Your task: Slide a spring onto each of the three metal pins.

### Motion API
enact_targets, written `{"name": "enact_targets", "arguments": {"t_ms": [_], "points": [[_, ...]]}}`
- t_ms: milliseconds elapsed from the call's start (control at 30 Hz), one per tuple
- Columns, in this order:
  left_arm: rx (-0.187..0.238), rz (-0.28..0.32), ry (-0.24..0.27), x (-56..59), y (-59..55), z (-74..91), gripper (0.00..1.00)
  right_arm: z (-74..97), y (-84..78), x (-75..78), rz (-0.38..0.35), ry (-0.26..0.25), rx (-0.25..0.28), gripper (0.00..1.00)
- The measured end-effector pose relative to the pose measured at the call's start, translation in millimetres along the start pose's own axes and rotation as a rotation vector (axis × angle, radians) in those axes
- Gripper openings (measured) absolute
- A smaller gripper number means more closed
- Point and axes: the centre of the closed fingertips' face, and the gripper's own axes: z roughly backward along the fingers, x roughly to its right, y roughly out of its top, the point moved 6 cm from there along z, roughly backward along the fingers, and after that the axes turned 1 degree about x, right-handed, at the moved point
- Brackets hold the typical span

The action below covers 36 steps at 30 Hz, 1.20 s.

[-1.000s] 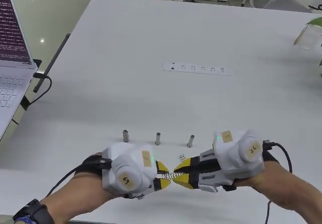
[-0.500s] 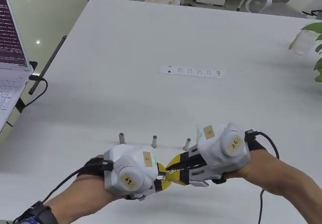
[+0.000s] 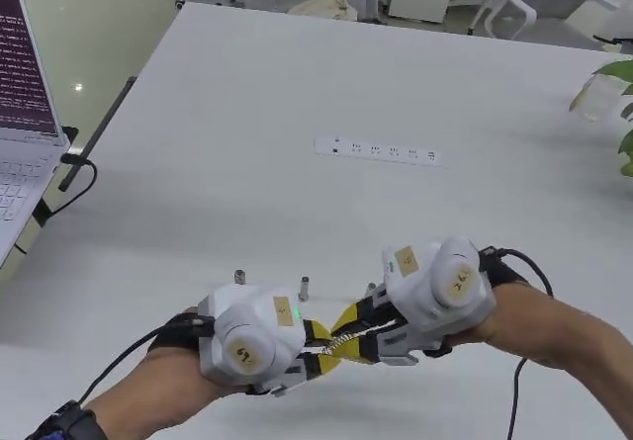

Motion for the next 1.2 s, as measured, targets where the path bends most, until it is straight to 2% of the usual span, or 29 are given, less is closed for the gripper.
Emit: {"name": "enact_targets", "arguments": {"t_ms": [267,567,767,1200], "points": [[0.016,0.008,-0.003,-0.5,2.6,1.3,0.02,-0.2,-1.8,0.6,0.064,0.029,-0.064,0.09],[-0.001,0.004,-0.015,1.2,0.5,0.0,0.02,-6.2,0.8,-1.3,0.118,0.052,-0.118,0.09],[-0.016,-0.003,-0.022,3.0,-2.4,-0.6,0.02,-9.5,-0.6,-2.3,0.137,0.063,-0.142,0.09],[-0.010,0.011,-0.026,2.5,-3.8,-5.7,0.03,-9.8,-4.6,-1.7,0.156,0.055,-0.167,0.08]]}}
